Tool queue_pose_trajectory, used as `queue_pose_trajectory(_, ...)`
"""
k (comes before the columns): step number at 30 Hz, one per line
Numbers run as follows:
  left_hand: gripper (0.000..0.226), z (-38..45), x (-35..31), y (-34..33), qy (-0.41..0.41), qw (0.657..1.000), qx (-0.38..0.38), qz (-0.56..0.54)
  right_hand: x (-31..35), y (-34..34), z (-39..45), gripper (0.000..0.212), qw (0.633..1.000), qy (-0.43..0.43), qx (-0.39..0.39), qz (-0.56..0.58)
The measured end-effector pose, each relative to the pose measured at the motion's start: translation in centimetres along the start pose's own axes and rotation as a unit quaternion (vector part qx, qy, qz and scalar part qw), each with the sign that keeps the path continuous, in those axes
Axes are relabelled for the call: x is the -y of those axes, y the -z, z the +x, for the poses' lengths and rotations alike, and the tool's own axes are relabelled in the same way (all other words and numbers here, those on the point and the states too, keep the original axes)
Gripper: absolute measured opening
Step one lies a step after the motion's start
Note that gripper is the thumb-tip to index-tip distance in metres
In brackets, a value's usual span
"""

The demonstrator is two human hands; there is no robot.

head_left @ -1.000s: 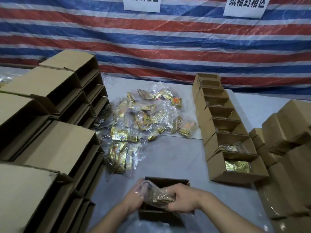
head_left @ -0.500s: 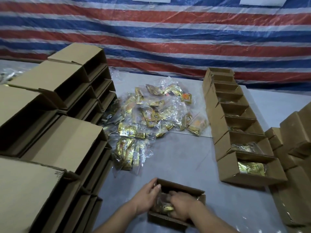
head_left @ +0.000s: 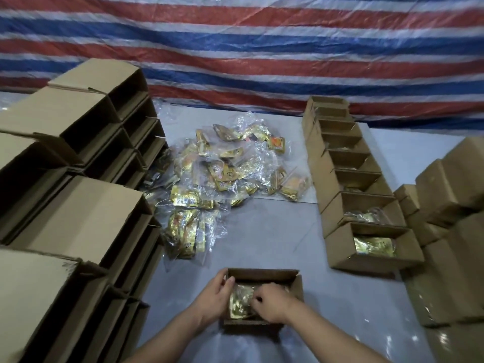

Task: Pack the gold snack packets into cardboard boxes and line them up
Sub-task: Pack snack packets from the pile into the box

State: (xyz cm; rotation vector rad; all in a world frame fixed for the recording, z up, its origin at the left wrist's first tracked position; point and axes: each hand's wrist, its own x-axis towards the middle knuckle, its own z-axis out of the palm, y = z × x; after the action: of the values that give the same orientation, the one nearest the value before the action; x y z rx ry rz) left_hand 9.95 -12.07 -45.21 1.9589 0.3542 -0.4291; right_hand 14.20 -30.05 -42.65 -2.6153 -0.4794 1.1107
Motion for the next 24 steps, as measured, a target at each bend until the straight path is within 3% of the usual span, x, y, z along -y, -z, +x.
queue_pose_trajectory(3,0.01,-0.1,0.4,-0.6,-0.006,0.999,-0.005,0.031,-0.1,-0.9,0.1,0.058,0.988,-0.071,0.136,0.012)
queue_pose_trajectory(8,0.018,-0.5,0.6,-0.6,-0.003,0.999,0.01,0.042,0.4,-0.8,-0.2,0.079,0.981,-0.106,0.156,0.037)
queue_pose_trajectory(11,0.041,-0.5,-0.1,-0.6,-0.018,0.997,0.007,0.074,0.5,-0.2,-1.2,0.058,0.996,-0.064,0.06,0.024)
queue_pose_trajectory(14,0.034,-0.6,-1.0,-1.1,-0.04,0.995,0.024,0.084,0.4,0.5,-2.8,0.038,0.99,0.004,-0.141,0.004)
queue_pose_trajectory(17,0.021,-0.4,-2.2,-1.3,-0.04,0.994,0.035,0.098,-0.8,1.9,-4.0,0.029,0.923,0.083,-0.374,-0.03)
queue_pose_trajectory(18,0.026,-0.1,-2.7,-1.1,-0.023,0.994,0.034,0.1,-1.4,2.6,-4.2,0.022,0.906,0.101,-0.41,-0.036)
queue_pose_trajectory(19,0.035,0.4,-3.3,-0.8,-0.003,0.994,0.032,0.103,-2.0,3.3,-4.2,0.017,0.908,0.106,-0.403,-0.037)
queue_pose_trajectory(21,0.052,2.4,-4.4,0.2,0.027,0.993,0.011,0.11,-3.1,4.4,-3.9,0.034,0.934,0.061,-0.348,-0.057)
queue_pose_trajectory(24,0.055,7.1,-7.1,2.8,0.017,0.983,-0.053,0.177,-4.8,4.8,-2.7,0.046,0.953,-0.005,-0.295,-0.061)
